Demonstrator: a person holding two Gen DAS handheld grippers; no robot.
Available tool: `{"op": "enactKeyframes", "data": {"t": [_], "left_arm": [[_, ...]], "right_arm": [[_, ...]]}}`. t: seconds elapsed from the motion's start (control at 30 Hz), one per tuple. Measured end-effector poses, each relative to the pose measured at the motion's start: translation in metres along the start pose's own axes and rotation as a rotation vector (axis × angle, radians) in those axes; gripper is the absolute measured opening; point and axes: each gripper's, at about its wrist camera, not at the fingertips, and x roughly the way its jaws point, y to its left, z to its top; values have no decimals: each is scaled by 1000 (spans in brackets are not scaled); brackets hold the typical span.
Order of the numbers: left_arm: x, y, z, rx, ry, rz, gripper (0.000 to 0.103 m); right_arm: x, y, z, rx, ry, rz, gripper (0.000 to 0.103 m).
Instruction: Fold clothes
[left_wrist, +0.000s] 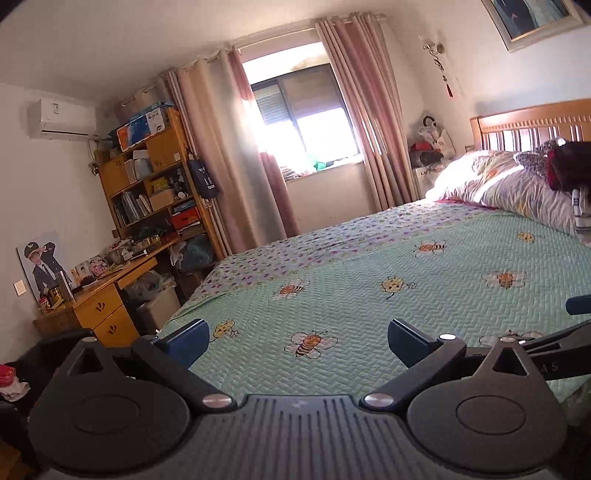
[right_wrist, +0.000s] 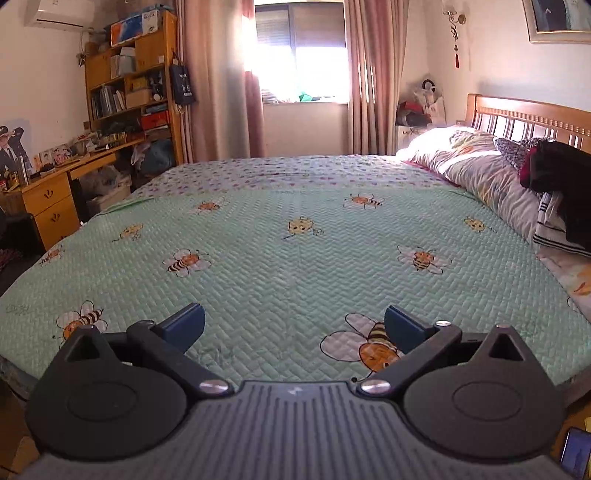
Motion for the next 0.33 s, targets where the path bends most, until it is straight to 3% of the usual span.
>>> {"op": "enactKeyframes", "data": {"t": [0.2, 0.33], "left_arm": [[36, 12, -13, -65, 95, -122, 103], [66, 18, -28, -103, 178, -158, 103]], "right_arm": [[14, 20, -3, -4, 34, 18, 103], [23, 30, -13, -4, 87, 36, 103]]}}
